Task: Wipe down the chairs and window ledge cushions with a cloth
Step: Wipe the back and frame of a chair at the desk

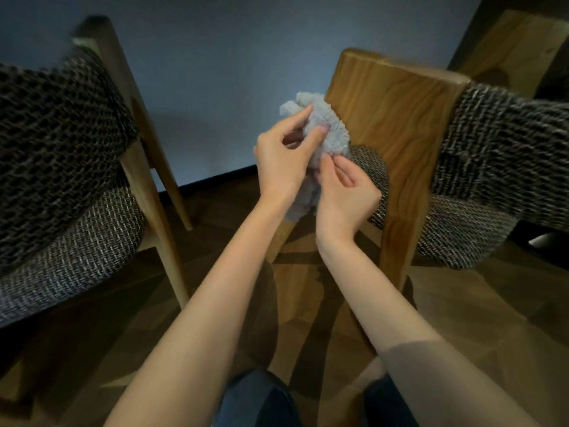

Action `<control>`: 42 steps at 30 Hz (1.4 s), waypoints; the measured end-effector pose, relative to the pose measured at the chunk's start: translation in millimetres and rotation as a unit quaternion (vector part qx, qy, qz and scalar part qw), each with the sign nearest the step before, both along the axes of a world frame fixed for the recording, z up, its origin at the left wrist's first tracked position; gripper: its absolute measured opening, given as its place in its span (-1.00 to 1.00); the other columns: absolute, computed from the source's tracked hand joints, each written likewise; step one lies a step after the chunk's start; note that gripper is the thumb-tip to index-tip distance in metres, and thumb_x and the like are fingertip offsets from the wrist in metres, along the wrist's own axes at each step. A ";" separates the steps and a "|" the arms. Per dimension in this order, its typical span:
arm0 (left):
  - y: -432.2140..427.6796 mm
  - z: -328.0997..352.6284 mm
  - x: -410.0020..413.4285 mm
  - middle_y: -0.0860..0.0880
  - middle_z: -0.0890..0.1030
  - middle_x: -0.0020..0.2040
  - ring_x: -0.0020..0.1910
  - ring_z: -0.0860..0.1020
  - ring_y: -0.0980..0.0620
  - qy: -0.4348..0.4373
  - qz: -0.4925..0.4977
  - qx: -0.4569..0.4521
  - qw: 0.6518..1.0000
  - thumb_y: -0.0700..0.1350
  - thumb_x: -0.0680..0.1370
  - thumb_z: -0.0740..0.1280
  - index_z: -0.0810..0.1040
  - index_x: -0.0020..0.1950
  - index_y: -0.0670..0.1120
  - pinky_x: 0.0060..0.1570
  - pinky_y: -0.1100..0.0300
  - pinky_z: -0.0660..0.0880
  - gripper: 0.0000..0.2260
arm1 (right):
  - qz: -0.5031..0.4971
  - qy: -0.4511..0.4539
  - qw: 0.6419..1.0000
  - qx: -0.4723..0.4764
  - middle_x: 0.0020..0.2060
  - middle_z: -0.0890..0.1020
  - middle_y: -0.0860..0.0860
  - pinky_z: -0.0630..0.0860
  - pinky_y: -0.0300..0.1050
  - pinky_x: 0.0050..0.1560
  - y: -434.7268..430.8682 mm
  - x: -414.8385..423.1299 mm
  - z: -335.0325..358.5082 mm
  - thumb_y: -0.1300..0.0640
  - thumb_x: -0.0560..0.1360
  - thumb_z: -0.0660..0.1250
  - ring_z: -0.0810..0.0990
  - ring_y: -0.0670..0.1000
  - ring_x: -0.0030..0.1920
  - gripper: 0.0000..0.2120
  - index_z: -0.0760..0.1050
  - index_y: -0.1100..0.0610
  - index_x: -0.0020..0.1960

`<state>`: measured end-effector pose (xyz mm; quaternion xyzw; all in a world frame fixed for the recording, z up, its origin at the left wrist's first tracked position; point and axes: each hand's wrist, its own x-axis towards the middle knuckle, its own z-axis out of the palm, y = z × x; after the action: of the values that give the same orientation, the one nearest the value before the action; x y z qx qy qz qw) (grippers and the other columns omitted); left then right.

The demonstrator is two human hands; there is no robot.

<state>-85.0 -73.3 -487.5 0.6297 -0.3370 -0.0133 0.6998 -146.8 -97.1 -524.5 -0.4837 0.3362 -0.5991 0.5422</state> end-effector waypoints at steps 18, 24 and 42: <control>27.1 -24.8 -152.0 0.03 0.63 0.01 0.00 0.58 0.16 0.048 0.020 -0.024 0.998 -0.12 0.50 0.42 0.59 0.09 -0.10 0.01 0.26 0.54 -0.81 | -0.124 0.163 0.945 -0.256 -0.04 0.66 -0.02 0.52 0.07 0.18 19.3 -170.7 -8.1 0.24 0.49 0.40 0.61 -0.01 0.08 -0.91 0.63 0.19 -0.01; -10.3 -45.3 -147.8 -0.02 0.50 0.07 0.09 0.52 0.05 0.052 -0.029 0.050 0.997 -0.24 0.53 0.36 0.42 0.18 -0.22 0.13 0.17 0.49 -0.74 | 0.037 0.284 0.944 -0.163 0.34 0.48 0.07 0.38 -0.03 0.37 -18.3 -166.2 -25.8 0.19 0.55 0.34 0.42 -0.03 0.35 -0.54 0.36 0.20 0.42; -12.1 -139.6 -155.2 0.06 0.56 0.00 -0.01 0.56 0.28 0.074 -0.063 0.094 0.991 -0.24 0.52 0.37 0.42 0.11 -0.09 -0.06 0.41 0.50 -0.78 | -0.024 0.295 0.934 -0.201 0.10 0.57 -0.02 0.59 -0.03 0.11 -31.0 -185.1 -105.1 0.31 0.45 0.42 0.58 -0.06 0.13 -0.66 0.53 0.17 0.21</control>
<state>-240.2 -85.5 -627.1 0.6673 -0.3203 -0.1355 0.6585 -331.9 -128.1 -629.6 -0.7291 0.3654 -0.4976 0.2953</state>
